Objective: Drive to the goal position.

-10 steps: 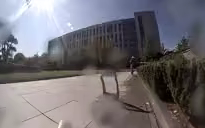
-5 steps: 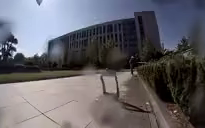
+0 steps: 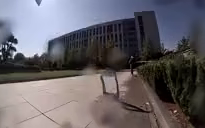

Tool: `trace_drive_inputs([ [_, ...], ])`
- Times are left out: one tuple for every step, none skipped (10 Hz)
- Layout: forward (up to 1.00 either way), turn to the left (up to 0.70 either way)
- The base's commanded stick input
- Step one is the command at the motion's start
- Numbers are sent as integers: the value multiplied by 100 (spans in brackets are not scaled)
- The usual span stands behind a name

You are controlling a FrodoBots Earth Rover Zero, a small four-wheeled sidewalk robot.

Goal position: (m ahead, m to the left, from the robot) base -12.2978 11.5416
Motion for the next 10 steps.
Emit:
trace_drive_inputs([
  [5, 0],
  [5, 0],
  [5, 0],
  [5, 0],
  [5, 0],
  [5, 0],
  [5, 0],
  [5, 0],
  [5, 0],
  [5, 0],
])
